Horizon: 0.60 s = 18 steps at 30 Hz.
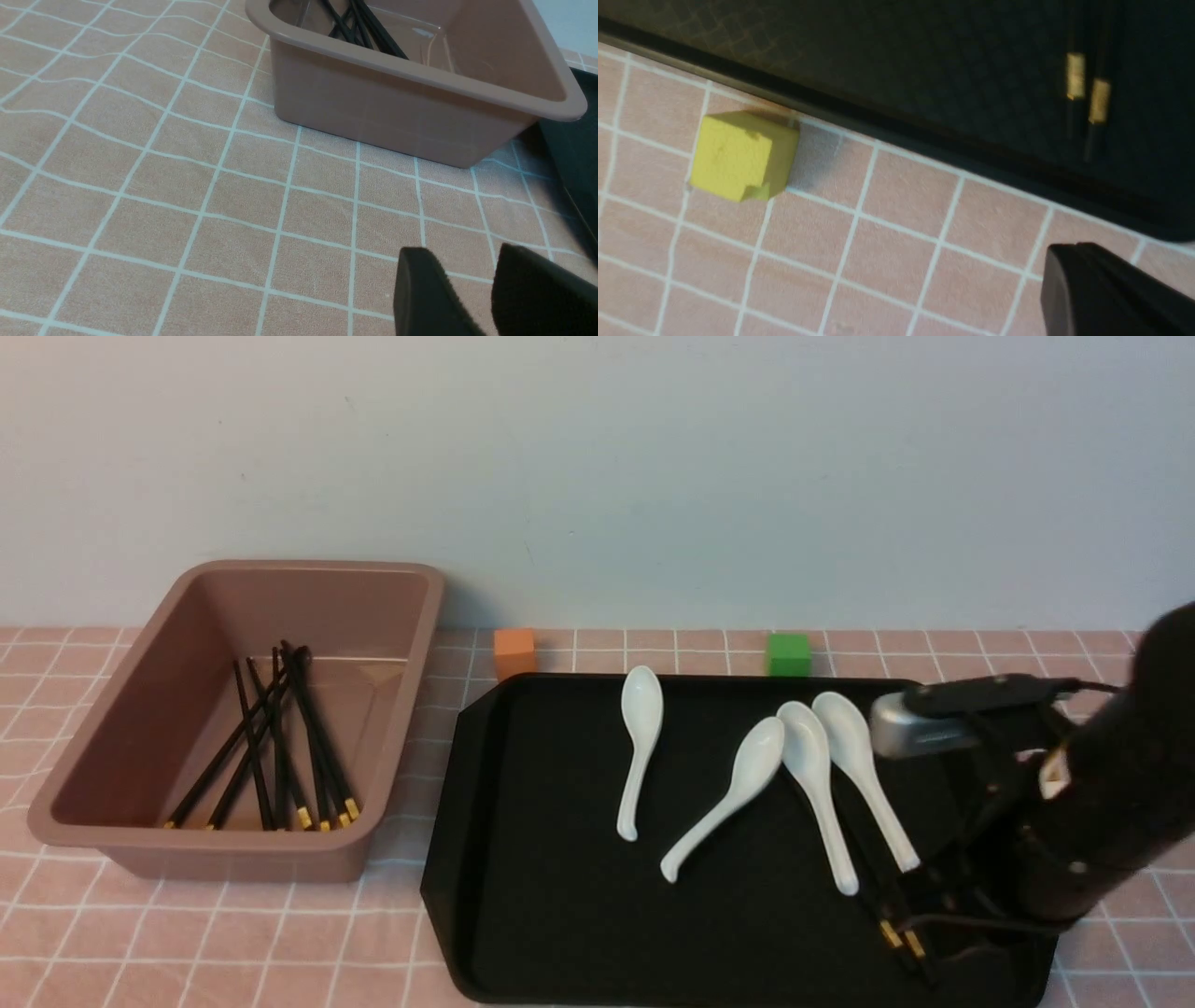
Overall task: On pink tablecloth take chopsticks from black tray and put them in box.
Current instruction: 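Move the gripper over the chopsticks on the black tray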
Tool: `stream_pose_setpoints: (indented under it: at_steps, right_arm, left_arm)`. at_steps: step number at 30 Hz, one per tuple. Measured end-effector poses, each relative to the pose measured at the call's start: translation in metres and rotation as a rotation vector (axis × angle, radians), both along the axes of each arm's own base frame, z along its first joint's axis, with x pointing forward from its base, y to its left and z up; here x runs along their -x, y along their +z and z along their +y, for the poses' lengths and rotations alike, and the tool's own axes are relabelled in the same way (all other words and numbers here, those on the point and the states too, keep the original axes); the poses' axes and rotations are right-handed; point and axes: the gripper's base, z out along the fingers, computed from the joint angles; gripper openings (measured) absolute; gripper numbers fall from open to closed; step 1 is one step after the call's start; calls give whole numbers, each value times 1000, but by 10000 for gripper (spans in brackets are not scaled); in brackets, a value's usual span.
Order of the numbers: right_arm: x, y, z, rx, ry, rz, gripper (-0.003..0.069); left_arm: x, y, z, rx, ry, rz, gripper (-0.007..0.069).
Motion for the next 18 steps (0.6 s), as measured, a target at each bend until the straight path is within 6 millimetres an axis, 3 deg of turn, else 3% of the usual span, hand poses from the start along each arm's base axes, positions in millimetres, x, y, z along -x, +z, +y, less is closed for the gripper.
stream_pose_setpoints:
  at_steps: [3,7,14,18]
  right_arm:
    - [-11,-12,16,63,-10,8,40]
    - [-26,-27,20,105,-51,24,123]
    - [-46,-55,7,118,-125,62,344]
    - [-54,-66,5,106,-150,59,409]
  left_arm:
    - [0,0,0,0,0,0,239]
    - [0,0,0,0,0,0,239]
    - [0,0,0,0,0,0,239]
    - [0,0,0,0,0,0,239]
